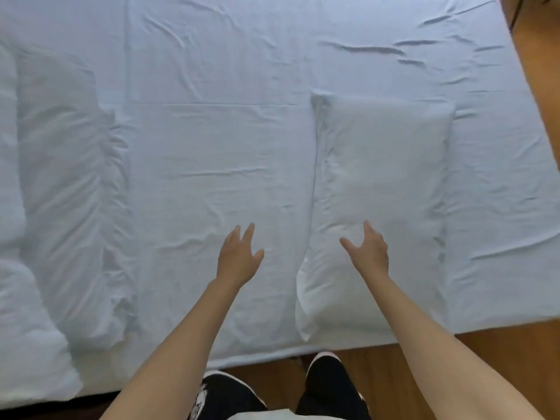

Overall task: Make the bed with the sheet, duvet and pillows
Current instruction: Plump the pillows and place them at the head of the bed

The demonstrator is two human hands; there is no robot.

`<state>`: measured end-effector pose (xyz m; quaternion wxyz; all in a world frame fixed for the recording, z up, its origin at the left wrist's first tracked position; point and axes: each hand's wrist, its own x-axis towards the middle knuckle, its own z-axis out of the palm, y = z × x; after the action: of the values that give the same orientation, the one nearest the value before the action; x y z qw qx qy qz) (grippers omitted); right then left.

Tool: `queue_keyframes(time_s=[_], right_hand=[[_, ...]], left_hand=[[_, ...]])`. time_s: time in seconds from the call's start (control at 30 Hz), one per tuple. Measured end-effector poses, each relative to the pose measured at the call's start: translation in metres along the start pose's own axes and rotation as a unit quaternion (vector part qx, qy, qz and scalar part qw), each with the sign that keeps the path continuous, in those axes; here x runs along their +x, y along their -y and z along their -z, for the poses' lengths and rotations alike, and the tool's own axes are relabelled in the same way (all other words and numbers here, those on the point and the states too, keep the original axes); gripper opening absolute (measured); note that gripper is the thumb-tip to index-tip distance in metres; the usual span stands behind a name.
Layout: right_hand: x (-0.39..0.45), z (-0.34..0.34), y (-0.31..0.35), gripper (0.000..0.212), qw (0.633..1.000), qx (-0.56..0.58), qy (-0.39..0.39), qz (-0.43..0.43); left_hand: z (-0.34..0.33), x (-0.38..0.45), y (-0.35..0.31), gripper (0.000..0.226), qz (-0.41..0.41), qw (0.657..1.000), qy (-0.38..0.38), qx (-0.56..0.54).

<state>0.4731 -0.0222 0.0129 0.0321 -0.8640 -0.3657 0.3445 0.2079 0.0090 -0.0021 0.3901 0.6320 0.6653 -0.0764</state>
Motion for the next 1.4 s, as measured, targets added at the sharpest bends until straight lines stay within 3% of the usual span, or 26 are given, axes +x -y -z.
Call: queue_keyframes(time_s=[0.13,0.27,0.4,0.53,0.63,0.77,0.8,0.9,1.1,1.17,1.4], right_hand=[[0.055,0.038,-0.077,0.095,0.999,0.005,-0.018,-0.041],[0.112,0.054,-0.121,0.111,0.992,0.072,-0.036,-0.096],[0.168,0.059,-0.152,0.132,0.979,0.142,-0.04,-0.142],[0.208,0.063,-0.184,0.117,0.964,0.204,-0.059,-0.16],[0.227,0.061,-0.2,0.114,0.946,0.269,-0.036,-0.176],[0.232,0.058,-0.193,0.129,0.926,0.345,-0.01,-0.153],[0.231,0.057,-0.19,0.121,0.927,0.347,-0.008,-0.143],[0.227,0.057,-0.173,0.068,0.928,0.357,-0.026,-0.107],[0.17,0.072,-0.126,0.025,0.911,0.407,-0.017,-0.071],[0.136,0.074,-0.108,0.019,0.91,0.411,-0.002,-0.06],[-0.007,0.065,-0.014,0.029,0.902,0.424,0.074,-0.024]], left_hand=[[-0.06,0.035,-0.074,0.075,-0.014,0.996,0.081,-0.022],[-0.101,0.078,-0.121,0.084,-0.014,0.992,0.113,-0.046],[-0.126,0.126,-0.156,0.112,0.001,0.977,0.148,-0.155],[-0.137,0.164,-0.161,0.14,0.056,0.958,0.152,-0.235],[-0.139,0.178,-0.159,0.14,0.063,0.949,0.155,-0.267],[-0.145,0.19,-0.16,0.128,0.075,0.934,0.148,-0.316],[-0.145,0.192,-0.159,0.127,0.071,0.929,0.146,-0.333],[-0.139,0.191,-0.157,0.112,0.046,0.923,0.148,-0.352],[-0.099,0.141,-0.154,0.076,0.014,0.917,0.106,-0.385],[-0.076,0.11,-0.138,0.076,0.009,0.919,0.101,-0.38],[0.03,-0.014,-0.046,0.074,0.041,0.928,0.052,-0.367]])
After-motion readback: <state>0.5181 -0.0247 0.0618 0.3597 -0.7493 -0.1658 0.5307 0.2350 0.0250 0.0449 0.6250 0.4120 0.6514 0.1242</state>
